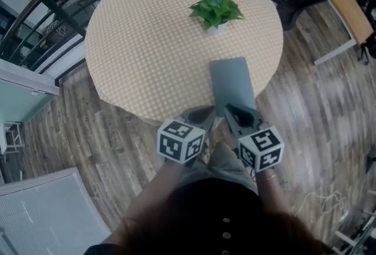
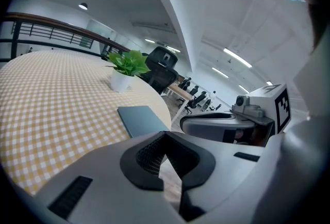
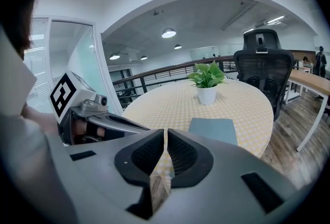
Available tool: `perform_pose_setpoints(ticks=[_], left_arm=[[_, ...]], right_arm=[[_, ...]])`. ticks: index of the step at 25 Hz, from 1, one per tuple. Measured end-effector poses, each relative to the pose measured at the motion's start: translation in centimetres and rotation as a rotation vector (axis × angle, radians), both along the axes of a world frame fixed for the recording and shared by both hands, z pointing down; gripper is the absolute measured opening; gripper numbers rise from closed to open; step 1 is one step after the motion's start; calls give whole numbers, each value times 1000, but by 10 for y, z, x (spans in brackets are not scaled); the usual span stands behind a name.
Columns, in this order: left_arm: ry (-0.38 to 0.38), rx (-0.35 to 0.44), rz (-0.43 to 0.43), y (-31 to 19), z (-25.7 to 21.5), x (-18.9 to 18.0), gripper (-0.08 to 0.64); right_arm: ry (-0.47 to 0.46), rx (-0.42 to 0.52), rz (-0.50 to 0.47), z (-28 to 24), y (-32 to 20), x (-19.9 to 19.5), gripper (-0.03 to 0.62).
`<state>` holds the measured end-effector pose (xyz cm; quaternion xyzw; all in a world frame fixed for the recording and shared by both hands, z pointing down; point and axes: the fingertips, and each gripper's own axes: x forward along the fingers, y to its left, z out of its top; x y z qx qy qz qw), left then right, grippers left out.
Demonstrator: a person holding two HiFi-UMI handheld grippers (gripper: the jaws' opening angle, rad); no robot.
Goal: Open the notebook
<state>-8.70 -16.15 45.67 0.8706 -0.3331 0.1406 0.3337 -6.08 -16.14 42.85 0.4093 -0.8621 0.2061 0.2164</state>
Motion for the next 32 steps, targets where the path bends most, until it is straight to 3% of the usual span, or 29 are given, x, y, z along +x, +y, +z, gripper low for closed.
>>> perform_pose_setpoints(ticks=[12, 25, 32], left_arm=[[-14, -33, 29, 9, 16, 6, 11], [-53, -97, 21, 13, 46, 4, 11], [-74, -130, 32, 15, 62, 5, 11]], right_arm=[[79, -28, -48, 26, 8, -1, 17], [328, 5, -152, 69, 17, -4, 89], [417, 27, -204, 88, 16, -7, 112]])
